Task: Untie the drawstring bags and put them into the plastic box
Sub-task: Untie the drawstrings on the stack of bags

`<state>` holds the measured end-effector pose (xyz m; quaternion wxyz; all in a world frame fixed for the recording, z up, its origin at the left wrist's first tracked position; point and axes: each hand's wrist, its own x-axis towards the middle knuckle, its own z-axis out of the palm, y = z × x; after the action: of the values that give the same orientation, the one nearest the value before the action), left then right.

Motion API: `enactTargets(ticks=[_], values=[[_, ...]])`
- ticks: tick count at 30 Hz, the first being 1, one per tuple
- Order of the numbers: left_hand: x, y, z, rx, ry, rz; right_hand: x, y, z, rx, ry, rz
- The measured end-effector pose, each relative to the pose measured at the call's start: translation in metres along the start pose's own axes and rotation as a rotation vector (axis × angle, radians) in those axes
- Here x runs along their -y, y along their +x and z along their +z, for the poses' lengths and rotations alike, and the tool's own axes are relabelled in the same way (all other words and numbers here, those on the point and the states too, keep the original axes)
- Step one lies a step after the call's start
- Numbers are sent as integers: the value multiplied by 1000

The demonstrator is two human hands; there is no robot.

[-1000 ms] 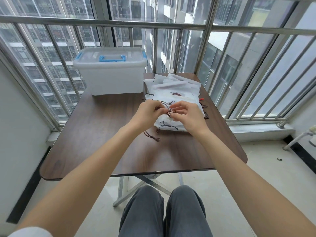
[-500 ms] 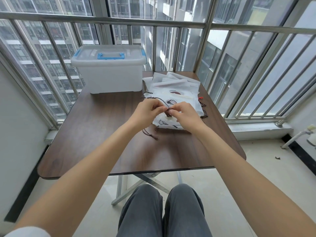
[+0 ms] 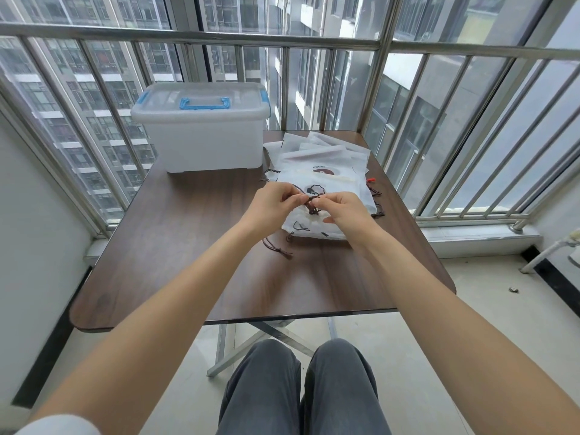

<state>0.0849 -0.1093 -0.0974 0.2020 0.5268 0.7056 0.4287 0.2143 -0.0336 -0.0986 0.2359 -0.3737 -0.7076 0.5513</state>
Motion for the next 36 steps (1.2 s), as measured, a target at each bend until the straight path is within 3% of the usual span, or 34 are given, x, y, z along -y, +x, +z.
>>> enactTargets(ticks=[16, 27, 36], values=[[3, 2, 5, -47, -37, -14, -4, 0, -2, -19, 125, -6], [5, 2, 4, -31, -33, -17, -3, -4, -4, 27, 100, -18], [6, 6, 5, -19, -8, -43, -2, -6, 1, -31, 77, -42]])
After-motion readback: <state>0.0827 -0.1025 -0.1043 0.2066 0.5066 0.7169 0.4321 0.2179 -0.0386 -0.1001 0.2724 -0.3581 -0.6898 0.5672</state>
